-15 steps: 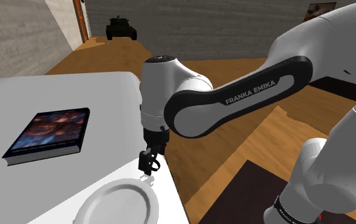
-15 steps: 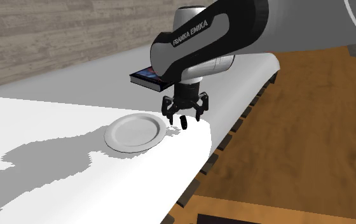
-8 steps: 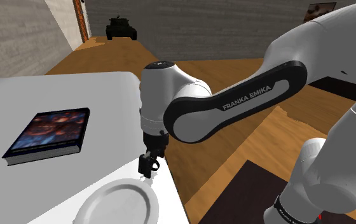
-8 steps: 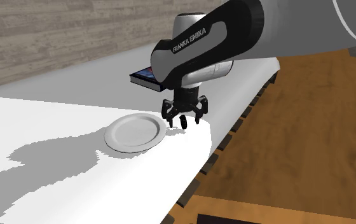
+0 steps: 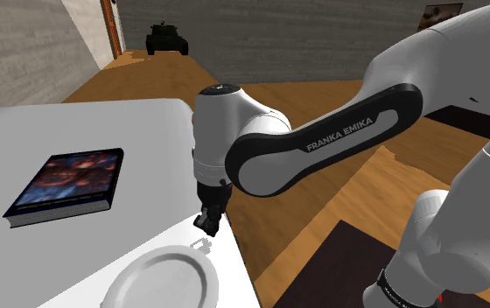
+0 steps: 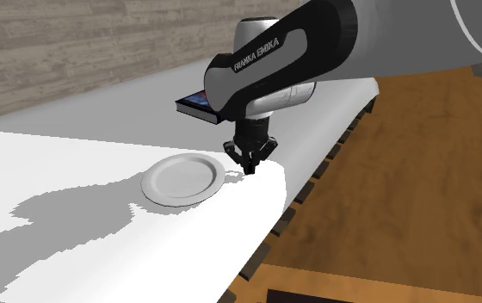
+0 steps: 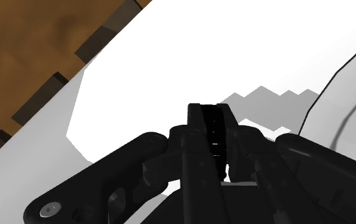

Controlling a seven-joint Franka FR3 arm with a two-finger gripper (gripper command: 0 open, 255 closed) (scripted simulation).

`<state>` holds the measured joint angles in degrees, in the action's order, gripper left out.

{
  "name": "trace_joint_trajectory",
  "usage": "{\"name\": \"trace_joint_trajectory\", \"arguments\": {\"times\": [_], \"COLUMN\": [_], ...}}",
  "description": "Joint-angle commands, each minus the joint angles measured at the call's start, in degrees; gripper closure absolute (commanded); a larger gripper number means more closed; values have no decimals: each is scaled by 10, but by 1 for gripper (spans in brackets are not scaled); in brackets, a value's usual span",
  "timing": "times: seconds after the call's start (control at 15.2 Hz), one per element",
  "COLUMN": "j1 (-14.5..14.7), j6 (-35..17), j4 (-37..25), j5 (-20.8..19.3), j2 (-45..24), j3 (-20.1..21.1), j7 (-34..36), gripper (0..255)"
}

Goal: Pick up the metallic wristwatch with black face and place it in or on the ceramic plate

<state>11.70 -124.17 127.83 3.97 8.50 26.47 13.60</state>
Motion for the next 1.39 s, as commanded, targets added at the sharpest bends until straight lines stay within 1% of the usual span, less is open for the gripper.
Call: {"name": "trace_joint_trajectory", "arguments": {"times": [0.0,0.2,1.32], "j1": [0,0,-1], "j6": [0,0,128], "j4": [0,0,-96], "j5": [0,0,11], "j2": [0,0,35], "j3": [0,0,-11], "j7": [0,0,-10], "gripper": [255,255,255]}}
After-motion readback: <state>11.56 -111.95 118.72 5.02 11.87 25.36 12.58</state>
